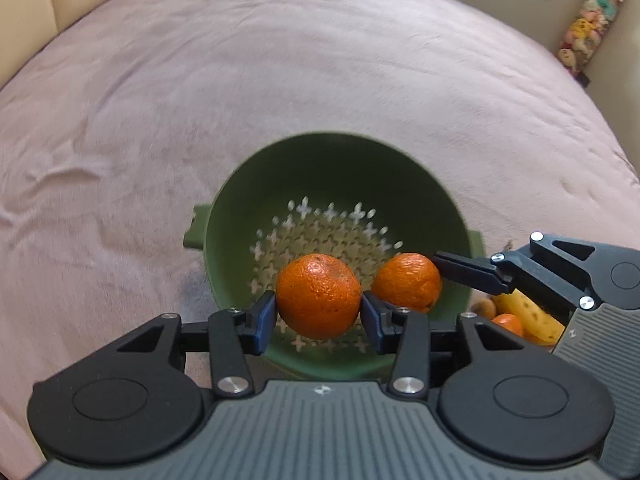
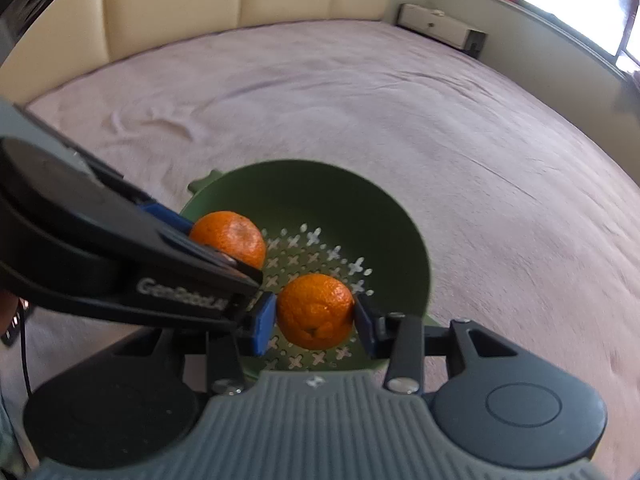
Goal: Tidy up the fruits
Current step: 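Carry both tangerines over the green colander and open both tools to drop them, then move both open tools back from the colander toward the fruit pile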
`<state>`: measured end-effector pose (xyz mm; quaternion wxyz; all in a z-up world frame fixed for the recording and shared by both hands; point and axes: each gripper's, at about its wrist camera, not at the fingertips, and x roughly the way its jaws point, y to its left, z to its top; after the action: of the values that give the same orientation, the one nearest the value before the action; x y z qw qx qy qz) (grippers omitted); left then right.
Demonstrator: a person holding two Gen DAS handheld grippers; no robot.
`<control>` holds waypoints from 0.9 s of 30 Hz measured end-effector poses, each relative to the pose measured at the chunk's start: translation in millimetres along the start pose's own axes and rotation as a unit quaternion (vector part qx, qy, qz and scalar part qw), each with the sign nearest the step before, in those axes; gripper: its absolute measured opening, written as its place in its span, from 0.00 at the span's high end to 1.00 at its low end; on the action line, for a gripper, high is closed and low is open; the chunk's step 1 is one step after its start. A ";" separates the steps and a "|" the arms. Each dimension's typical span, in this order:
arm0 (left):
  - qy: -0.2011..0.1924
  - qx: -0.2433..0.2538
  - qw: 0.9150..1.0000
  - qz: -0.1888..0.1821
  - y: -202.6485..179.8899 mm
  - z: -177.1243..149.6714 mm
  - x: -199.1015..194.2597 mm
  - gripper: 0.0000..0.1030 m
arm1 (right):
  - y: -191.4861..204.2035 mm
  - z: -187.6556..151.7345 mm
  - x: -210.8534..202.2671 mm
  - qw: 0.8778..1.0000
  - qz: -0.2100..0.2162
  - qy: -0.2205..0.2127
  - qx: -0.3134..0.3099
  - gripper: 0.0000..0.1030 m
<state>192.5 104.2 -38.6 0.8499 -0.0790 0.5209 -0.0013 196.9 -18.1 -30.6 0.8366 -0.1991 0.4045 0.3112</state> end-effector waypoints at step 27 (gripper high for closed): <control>0.049 -0.030 0.998 0.009 2.6 -3.8 27.0 0.45 | 1.2 -9.2 35.2 0.997 0.019 0.073 0.007 0.58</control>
<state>201.3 104.0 -64.6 0.8204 -0.0995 0.5628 0.0183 207.8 -9.9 -64.4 0.8002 -0.2077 0.4705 0.3085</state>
